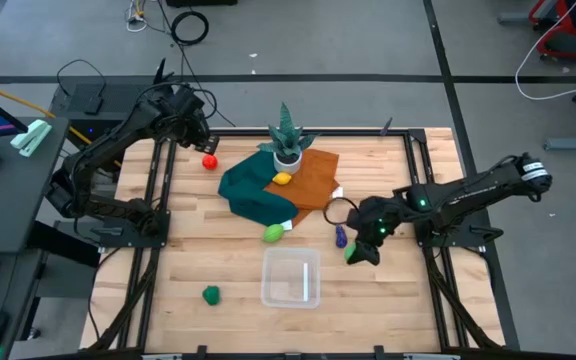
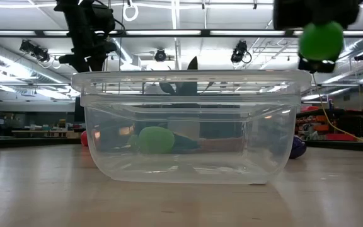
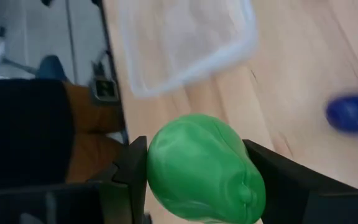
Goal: Pick and placing Produce into tupperware
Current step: Put the green pear into the transparent bin, then put the purple eggplant into the transparent bin
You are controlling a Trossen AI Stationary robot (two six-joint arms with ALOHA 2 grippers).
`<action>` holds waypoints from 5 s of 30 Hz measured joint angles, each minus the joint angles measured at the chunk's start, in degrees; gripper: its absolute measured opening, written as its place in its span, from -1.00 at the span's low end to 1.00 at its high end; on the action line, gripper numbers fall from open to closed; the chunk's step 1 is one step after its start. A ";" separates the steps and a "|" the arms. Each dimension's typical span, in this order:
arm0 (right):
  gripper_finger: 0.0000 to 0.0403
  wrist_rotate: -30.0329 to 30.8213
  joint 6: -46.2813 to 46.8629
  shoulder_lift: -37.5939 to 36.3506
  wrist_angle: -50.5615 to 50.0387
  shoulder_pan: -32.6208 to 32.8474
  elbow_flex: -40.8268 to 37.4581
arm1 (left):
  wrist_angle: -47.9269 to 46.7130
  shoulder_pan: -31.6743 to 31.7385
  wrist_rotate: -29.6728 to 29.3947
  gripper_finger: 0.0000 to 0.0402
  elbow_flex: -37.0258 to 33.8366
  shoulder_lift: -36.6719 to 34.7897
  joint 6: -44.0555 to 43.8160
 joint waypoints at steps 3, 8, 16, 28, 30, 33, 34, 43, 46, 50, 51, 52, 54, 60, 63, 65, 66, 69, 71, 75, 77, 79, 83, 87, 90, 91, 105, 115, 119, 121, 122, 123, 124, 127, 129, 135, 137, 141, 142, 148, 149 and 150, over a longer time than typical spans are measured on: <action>-0.11 0.19 -3.52 3.03 -0.14 -1.37 4.84 | -0.01 0.00 0.00 -0.10 0.00 0.00 0.01; -0.11 0.71 -11.24 10.84 -3.79 -3.06 16.28 | -0.11 -0.02 0.01 -0.11 0.00 0.00 0.10; -0.11 3.03 -21.63 23.74 -14.59 -3.97 34.13 | -1.26 -0.02 0.02 -0.09 0.00 0.00 3.42; -0.11 5.74 -28.20 36.80 -20.05 -1.94 53.82 | -4.72 -0.07 0.02 -0.08 0.00 0.00 5.21; -0.11 7.19 -29.27 38.54 -20.78 -0.72 56.51 | -4.72 -0.04 0.02 -0.07 0.00 0.00 5.49; -0.11 10.71 -29.89 40.78 -22.54 1.71 59.39 | -4.72 -0.04 0.02 -0.07 0.00 0.00 6.36; -0.11 11.90 -29.87 41.28 -22.47 2.61 59.85 | -4.74 -0.07 0.04 -0.07 0.00 0.00 6.28; -0.11 28.06 -24.43 46.01 -21.41 10.83 60.07 | -4.72 -0.04 0.02 -0.07 0.00 -0.02 6.56; -0.11 31.39 -22.65 48.51 -21.04 12.56 60.06 | -4.76 -0.04 0.02 -0.07 0.00 -0.02 6.53; -0.11 36.86 -20.05 52.16 -21.09 14.02 60.04 | -4.76 -0.04 0.02 -0.08 0.00 -0.02 6.71; -0.11 37.82 -19.39 52.90 -21.05 14.16 60.04 | -4.75 -0.04 0.02 -0.09 0.00 -0.02 6.71; -0.11 38.52 -18.92 53.55 -21.18 14.17 60.04 | -4.74 -0.04 0.02 -0.09 0.00 -0.02 6.71; -0.11 39.71 -18.40 54.75 -20.97 14.13 60.04 | -4.76 -0.04 0.02 -0.08 0.00 -0.02 6.73; -0.11 40.26 -19.15 57.07 -21.46 12.82 60.04 | -5.03 -0.04 0.02 -0.08 0.00 -0.02 7.95; -0.11 40.18 -20.61 57.59 -21.47 11.97 60.03 | -5.05 -0.04 0.02 -0.09 0.00 -0.02 7.98; -0.11 39.89 -21.41 57.60 -21.45 11.20 60.00 | -5.05 -0.04 0.02 -0.08 0.00 -0.02 8.13; -0.11 39.71 -21.46 57.58 -21.36 10.78 60.00 | -5.06 -0.04 0.02 -0.08 0.00 -0.02 8.18; -0.11 37.53 -21.86 57.58 -21.27 9.65 60.00 | -5.05 -0.04 0.02 -0.06 0.00 -0.02 8.22; -0.11 36.09 -22.66 57.58 -21.11 9.34 60.00 | -5.05 -0.04 0.02 -0.06 0.00 -0.02 8.22; -0.11 35.17 -23.30 57.58 -20.58 9.51 60.00 | -5.05 -0.04 0.02 -0.07 0.00 -0.02 8.22; -0.11 34.12 -23.37 57.58 -20.00 9.51 60.00 | -5.05 -0.04 0.02 -0.08 0.00 -0.02 8.52; -0.11 33.79 -23.39 57.89 -19.57 9.48 60.01 | -5.05 -0.04 0.02 -0.09 0.00 -0.02 9.07; -0.11 33.06 -23.41 59.95 -18.30 9.40 59.93 | -5.08 -0.05 0.02 -0.07 0.00 -0.02 9.07; -0.11 32.54 -23.61 61.58 -18.00 9.34 59.93 | -5.18 -0.04 0.00 -0.07 0.00 -0.02 9.11; -0.11 32.53 -23.43 62.35 -17.85 9.34 59.94 | -5.22 -0.11 0.00 -0.08 0.00 -0.02 9.14; -0.11 32.53 -23.43 62.50 -18.46 9.23 59.93 | -5.24 -0.13 0.02 -0.09 0.00 -0.02 9.14; -0.09 31.36 -23.35 64.99 -18.23 8.99 59.93 | -5.37 -0.15 0.02 -0.07 0.00 -0.02 9.36; 0.05 31.36 -23.02 64.77 -19.39 8.97 59.93 | -5.40 -0.15 0.02 -0.06 0.00 -0.02 9.70; 0.09 31.32 -23.02 64.75 -19.57 8.97 59.93 | -5.40 -0.15 0.02 -0.06 0.00 -0.02 9.68; 0.11 31.27 -23.02 64.75 -19.57 8.97 59.93 | -5.37 -0.15 0.02 -0.06 0.00 -0.02 9.68; 0.12 31.27 -23.02 64.75 -19.57 8.97 59.93 | -5.39 -0.15 0.02 -0.06 0.00 -0.02 9.68; 0.13 31.25 -23.02 64.75 -19.55 8.97 59.93 | -5.38 -0.15 0.02 -0.06 0.00 -0.02 9.68; 0.14 31.25 -23.02 64.75 -19.54 8.97 59.93 | -5.37 -0.15 0.02 -0.06 0.00 -0.02 9.68; 0.16 31.25 -22.76 64.75 -19.54 8.97 59.93 | -5.37 -0.15 0.02 -0.04 0.00 -0.02 9.66; 0.17 31.22 -22.75 64.73 -19.54 8.97 59.93 | -5.37 -0.15 0.02 -0.04 0.00 -0.02 9.66; 0.17 31.33 -22.77 64.09 -21.76 8.97 59.93 | -5.37 -0.15 0.01 -0.06 0.00 -0.02 9.62; 0.17 31.48 -22.77 63.33 -22.91 8.88 59.93 | -5.37 -0.15 0.02 -0.05 0.00 -0.02 9.60; 0.17 31.75 -22.73 61.86 -23.46 8.82 59.96 | -5.37 -0.13 0.01 -0.03 0.00 -0.02 9.59; 0.17 31.71 -22.67 61.32 -23.72 8.82 59.96 | -5.35 -0.13 0.00 -0.03 0.00 -0.02 9.57; 0.17 32.71 -21.09 57.27 -26.81 8.86 59.96 | -5.48 -0.13 0.01 -0.03 0.00 -0.02 9.60; 0.17 33.02 -20.96 56.24 -28.04 8.87 59.96 | -5.53 -0.13 0.01 -0.03 0.00 -0.02 9.60; 0.17 33.53 -20.67 55.21 -28.93 8.88 59.96 | -5.49 -0.14 0.02 -0.03 0.00 -0.02 9.60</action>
